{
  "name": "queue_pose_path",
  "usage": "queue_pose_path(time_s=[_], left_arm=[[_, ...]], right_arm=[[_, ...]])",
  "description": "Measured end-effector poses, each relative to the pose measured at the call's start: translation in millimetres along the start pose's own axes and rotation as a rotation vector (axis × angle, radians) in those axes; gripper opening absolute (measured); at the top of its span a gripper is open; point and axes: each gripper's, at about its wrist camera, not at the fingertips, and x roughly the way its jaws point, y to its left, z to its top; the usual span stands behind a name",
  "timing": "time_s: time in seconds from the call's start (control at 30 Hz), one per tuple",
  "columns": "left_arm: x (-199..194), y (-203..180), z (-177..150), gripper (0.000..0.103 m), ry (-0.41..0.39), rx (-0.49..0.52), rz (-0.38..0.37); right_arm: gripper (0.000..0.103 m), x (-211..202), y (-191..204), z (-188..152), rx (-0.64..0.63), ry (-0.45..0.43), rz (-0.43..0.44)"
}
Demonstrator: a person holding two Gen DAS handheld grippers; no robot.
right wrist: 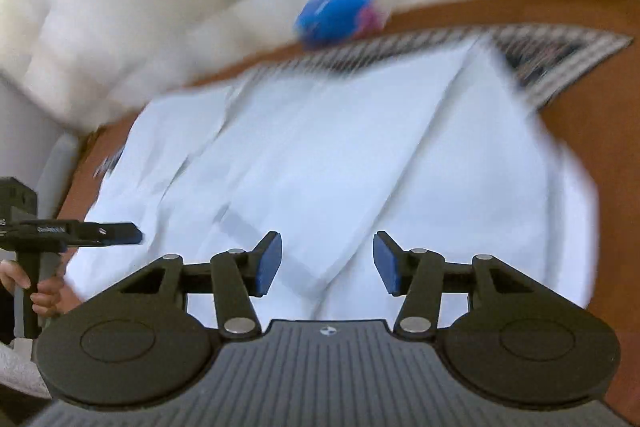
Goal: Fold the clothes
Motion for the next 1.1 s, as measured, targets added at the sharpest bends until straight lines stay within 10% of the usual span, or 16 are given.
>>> queue_pose_path(time_s=[0.3, 0.6, 0.73, 0.97, 1.1], left_arm=[[29.9, -38.4, -40.9, 0.07, 0.155, 0.173, -0.224], [76.8, -74.9, -52.9, 0.068, 0.176, 0.213, -0.204], [76.5, -78.6, -63.1, 0.041, 0.225, 0.253, -0.208], [80.6, -70.1, -74.4, 0.038, 0.271, 0.249, -0.176], [52.4, -53.4, -72.2, 0.042, 0.17, 0.162, -0.124]], right_arm=[[0.057, -6.0, 32.9, -59.3, 0.073, 0.055, -0.108], [0.058, -4.9, 22.7, -100.3, 0.065, 0.122, -0.205], [0.002, -1.0, 15.7, -106.7, 0.083, 0.163, -0.164], [0.0, 0.0, 13.4, -115.6, 0.041, 0.221, -0.17], [0.001, 2.7, 8.2, -116.2, 0.021, 0.244, -0.149]])
